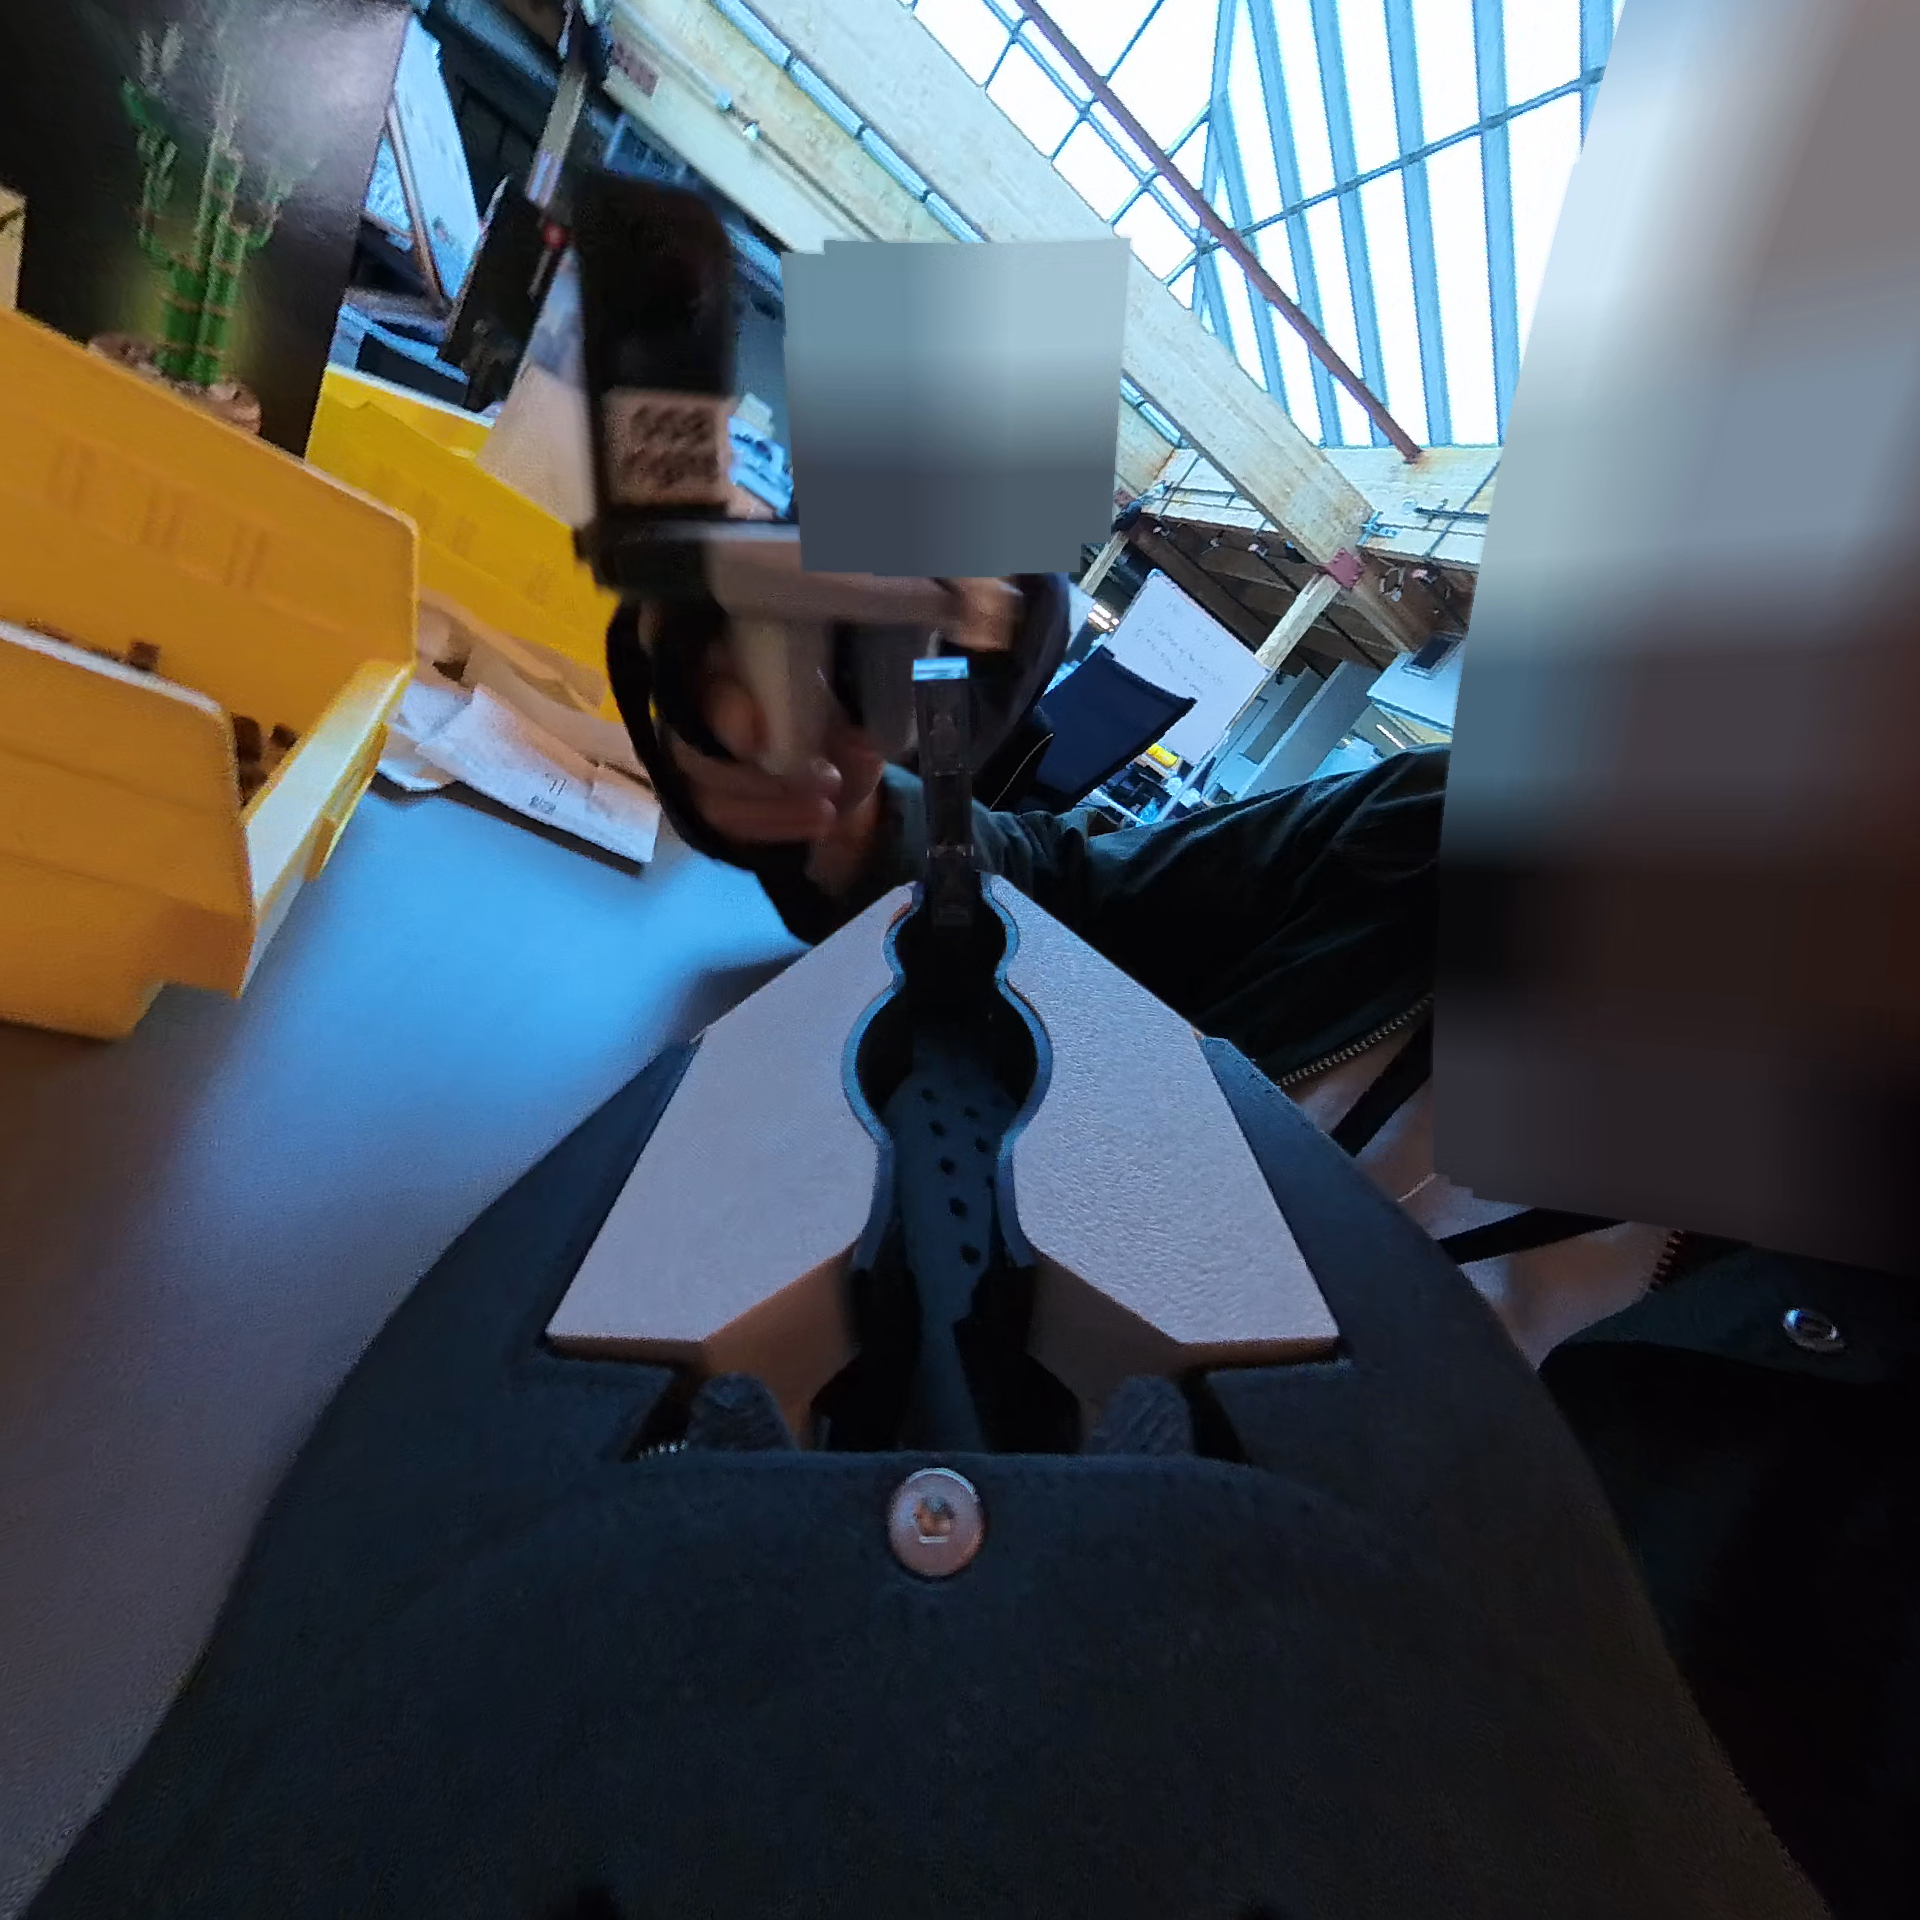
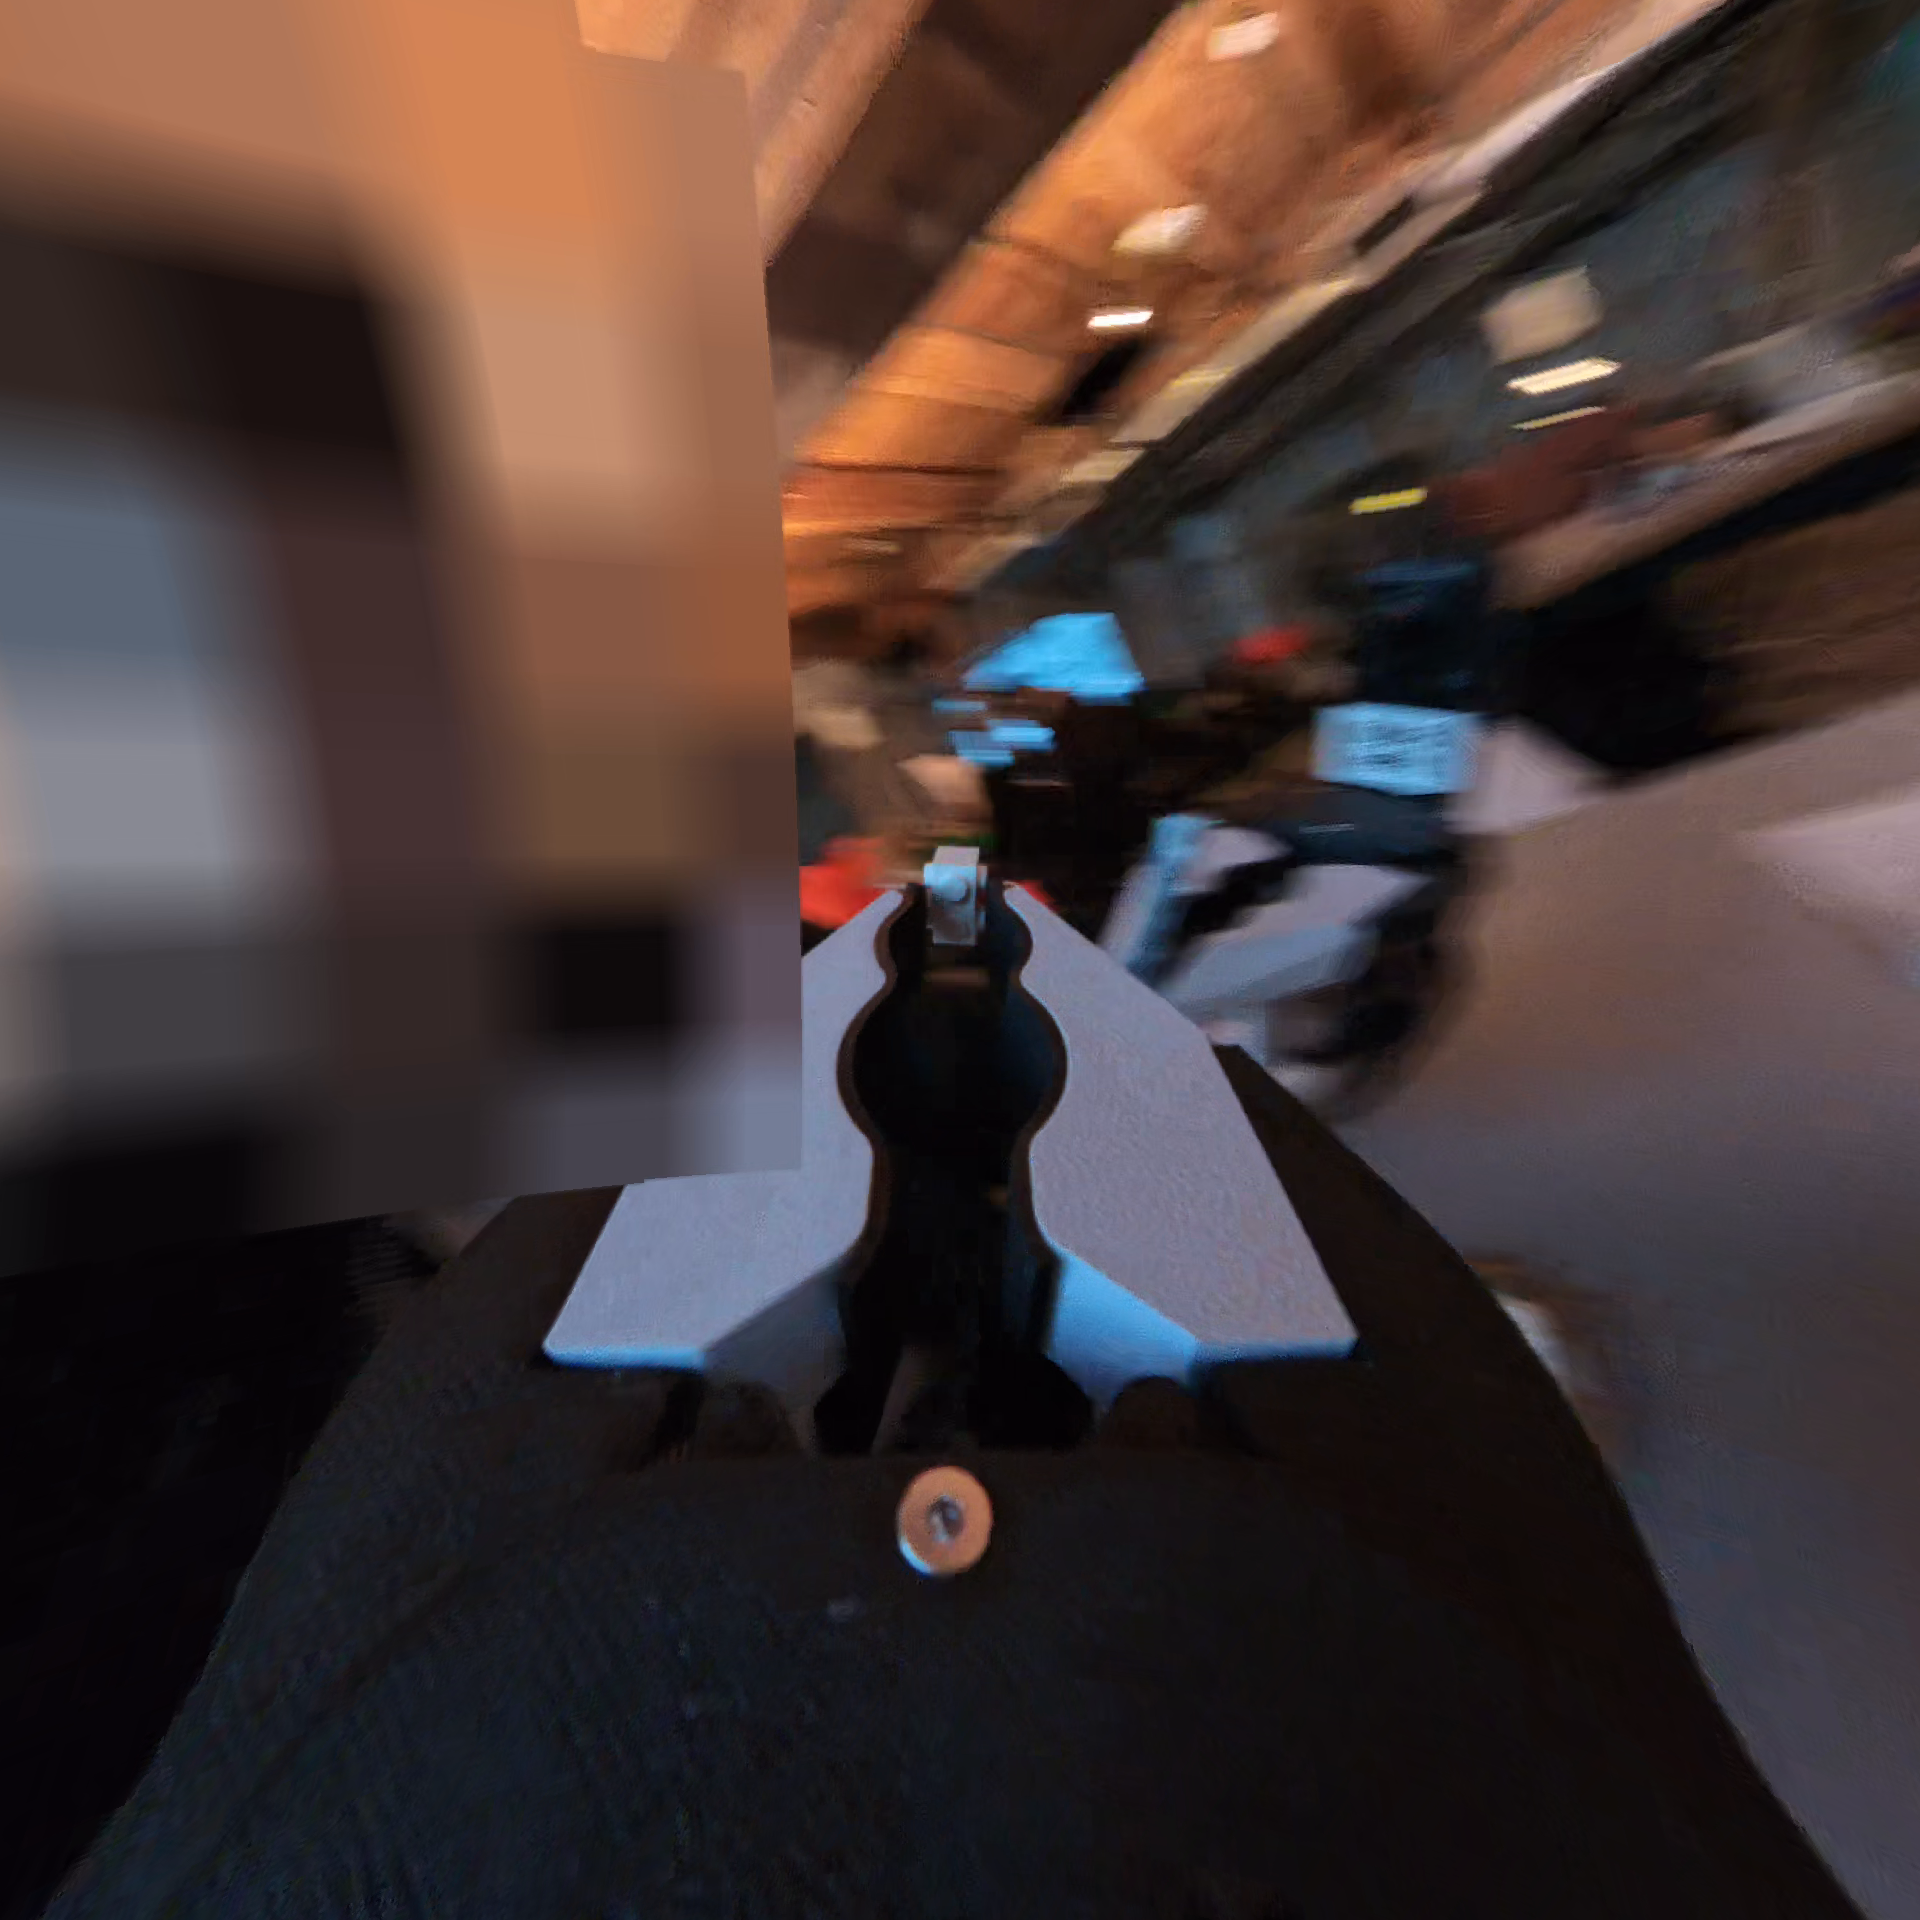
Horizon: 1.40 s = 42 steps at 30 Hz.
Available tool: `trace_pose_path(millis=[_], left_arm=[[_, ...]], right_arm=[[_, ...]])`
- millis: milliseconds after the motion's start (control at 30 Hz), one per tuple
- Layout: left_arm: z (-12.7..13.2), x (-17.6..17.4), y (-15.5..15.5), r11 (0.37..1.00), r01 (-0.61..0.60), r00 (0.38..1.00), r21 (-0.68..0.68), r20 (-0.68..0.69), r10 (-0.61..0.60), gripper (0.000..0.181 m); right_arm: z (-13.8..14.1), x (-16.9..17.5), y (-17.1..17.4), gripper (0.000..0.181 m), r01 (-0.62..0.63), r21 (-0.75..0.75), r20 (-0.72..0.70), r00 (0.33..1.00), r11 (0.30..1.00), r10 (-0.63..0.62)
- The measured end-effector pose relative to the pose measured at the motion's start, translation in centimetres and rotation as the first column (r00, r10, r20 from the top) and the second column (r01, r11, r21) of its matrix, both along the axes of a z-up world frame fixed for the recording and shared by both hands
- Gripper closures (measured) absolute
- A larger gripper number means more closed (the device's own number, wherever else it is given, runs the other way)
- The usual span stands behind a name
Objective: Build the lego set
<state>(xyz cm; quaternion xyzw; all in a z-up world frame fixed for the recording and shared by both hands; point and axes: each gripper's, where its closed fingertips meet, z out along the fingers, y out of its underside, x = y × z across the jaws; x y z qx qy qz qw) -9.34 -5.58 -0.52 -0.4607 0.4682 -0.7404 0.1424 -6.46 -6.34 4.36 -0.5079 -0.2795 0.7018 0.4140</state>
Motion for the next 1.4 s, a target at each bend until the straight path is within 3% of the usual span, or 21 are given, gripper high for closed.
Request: trace_pose_path(millis=[33,67,133,167,200,233,267,433,500,567,667,767,833,900,1000,1167,1400], left_arm=[[-0.5,0.2,0.2,1.000,-0.005,0.999,-0.013,-0.032,0.005,0.175],[-1.0,0.4,0.4,0.999,-0.012,0.998,-0.032,-0.067,0.010,0.175],[-1.9,0.8,0.9,0.997,-0.025,0.992,-0.080,-0.124,0.015,0.175],[-2.3,0.9,1.2,0.994,-0.029,0.990,-0.103,-0.143,0.014,0.175],[-2.5,0.9,1.4,0.992,-0.034,0.987,-0.121,-0.159,0.014,0.175],[-2.7,1.0,1.6,0.990,-0.041,0.985,-0.131,-0.170,0.018,0.175],[-2.9,1.0,1.7,0.990,-0.047,0.984,-0.134,-0.179,0.022,0.175],[-3.1,1.1,1.9,0.993,-0.067,0.980,-0.099,-0.193,0.047,0.175],[-3.6,1.3,1.9,0.995,-0.082,0.975,-0.063,-0.214,0.066,0.175],[-4.1,1.5,1.7,0.996,-0.086,0.970,-0.027,-0.231,0.078,0.175],[-4.2,1.7,1.6,0.996,-0.094,0.968,0.004,-0.234,0.092,0.175],[-4.3,1.7,1.9,0.993,-0.117,0.964,0.035,-0.235,0.122,0.175],[-4.5,1.7,1.9,0.991,-0.122,0.962,0.057,-0.237,0.132,0.175],[-4.2,1.8,2.0,0.987,-0.134,0.965,0.083,-0.214,0.149,0.175],[-3.2,1.7,3.2,0.975,-0.210,0.961,0.077,-0.166,0.220,0.152],[-2.3,1.0,3.9,0.974,-0.225,0.967,0.016,-0.120,0.225,0.175],[-1.8,1.0,3.5,0.981,-0.195,0.977,-0.014,-0.094,0.193,0.175]], right_arm=[[-1.1,0.9,2.4,0.172,0.210,0.063,0.120,0.969,0.976,-0.216],[-2.1,2.9,5.0,0.172,0.421,0.153,0.217,0.868,0.894,-0.446],[-3.4,8.6,8.9,0.172,0.711,0.287,0.296,0.571,0.642,-0.766],[-4.2,11.3,10.0,0.171,0.786,0.294,0.330,0.451,0.545,-0.829],[-5.0,13.0,10.7,0.155,0.823,0.263,0.366,0.398,0.504,-0.841],[-5.6,13.9,11.0,0.138,0.838,0.213,0.393,0.397,0.503,-0.829],[-5.8,14.3,11.2,0.134,0.843,0.169,0.397,0.415,0.510,-0.818],[-4.7,11.6,10.5,0.133,0.823,0.183,0.341,0.460,0.538,-0.820],[-4.4,7.3,9.2,0.139,0.732,0.152,0.317,0.601,0.665,-0.734],[-4.8,2.8,7.6,0.139,0.582,0.005,0.298,0.775,0.813,-0.557],[-6.2,-0.9,6.2,0.143,0.409,-0.150,0.294,0.887,0.900,-0.355],[-7.7,-2.2,5.6,0.151,0.360,-0.152,0.359,0.888,0.921,-0.288],[-7.9,-2.6,5.0,0.176,0.333,-0.104,0.390,0.881,0.937,-0.269],[-7.8,-2.7,4.9,0.176,0.334,-0.081,0.405,0.872,0.939,-0.276],[-8.3,-2.6,4.8,0.176,0.331,-0.078,0.441,0.858,0.940,-0.265],[-9.1,-3.3,4.4,0.176,0.307,-0.061,0.488,0.839,0.950,-0.240],[-8.6,-3.3,4.0,0.176,0.280,-0.099,0.455,0.866,0.955,-0.207]])
